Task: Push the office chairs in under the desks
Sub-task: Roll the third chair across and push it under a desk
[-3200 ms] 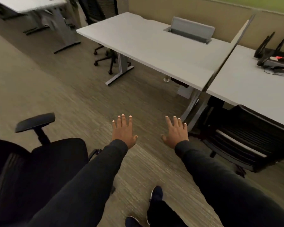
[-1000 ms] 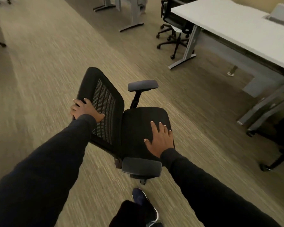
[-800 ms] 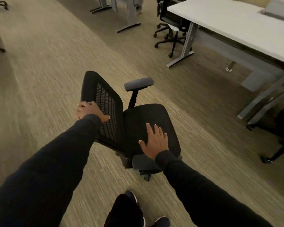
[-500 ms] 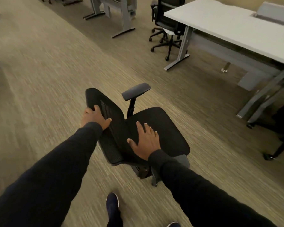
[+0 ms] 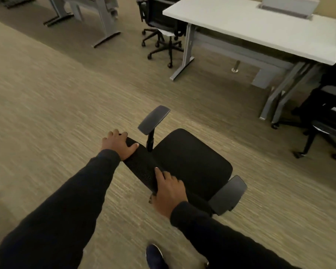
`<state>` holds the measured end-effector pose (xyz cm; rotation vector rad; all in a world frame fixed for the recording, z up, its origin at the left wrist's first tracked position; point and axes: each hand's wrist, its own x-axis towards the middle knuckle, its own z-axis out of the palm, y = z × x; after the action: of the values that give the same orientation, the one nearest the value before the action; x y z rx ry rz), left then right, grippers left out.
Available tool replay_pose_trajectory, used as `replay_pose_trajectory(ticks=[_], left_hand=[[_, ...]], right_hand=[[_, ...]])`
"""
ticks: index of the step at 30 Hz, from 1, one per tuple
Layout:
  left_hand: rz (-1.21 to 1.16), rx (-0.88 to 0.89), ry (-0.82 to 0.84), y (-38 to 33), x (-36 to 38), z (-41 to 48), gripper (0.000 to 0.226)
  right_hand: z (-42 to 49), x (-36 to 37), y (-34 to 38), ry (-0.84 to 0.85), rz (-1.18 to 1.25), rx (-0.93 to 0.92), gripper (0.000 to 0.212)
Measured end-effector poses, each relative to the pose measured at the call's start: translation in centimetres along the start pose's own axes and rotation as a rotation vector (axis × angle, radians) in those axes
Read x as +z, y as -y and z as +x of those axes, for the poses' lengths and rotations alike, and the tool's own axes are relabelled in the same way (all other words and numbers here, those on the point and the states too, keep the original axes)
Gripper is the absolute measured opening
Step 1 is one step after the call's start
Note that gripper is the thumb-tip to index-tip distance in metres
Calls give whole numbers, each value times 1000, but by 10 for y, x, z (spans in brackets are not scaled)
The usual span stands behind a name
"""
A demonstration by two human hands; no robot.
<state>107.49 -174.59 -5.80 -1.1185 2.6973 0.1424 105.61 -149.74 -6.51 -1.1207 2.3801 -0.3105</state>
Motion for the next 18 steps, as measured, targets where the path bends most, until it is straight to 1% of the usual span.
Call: replay_pose_trajectory(ticks=[5,7,11,14,18], left_hand=[[0,22,-10,-10,-10,16,66],[5,36,-26,-14,-12,28,64],[-7,17,-39,-24,-12,39,62],[1,15,-59,-38,-8,52,66],[1,66,-105,-64,-6,78,68]], right_hand=[[16,-13,-6,-47,-86,-38,80],[25,-17,-12,-89,-98,-44,78],[40,-30,-32,-100,-146,-78,80],[49,-44,-53,-146,-205,-73,75],[71,-69,-88,-191,-248,-4,67]])
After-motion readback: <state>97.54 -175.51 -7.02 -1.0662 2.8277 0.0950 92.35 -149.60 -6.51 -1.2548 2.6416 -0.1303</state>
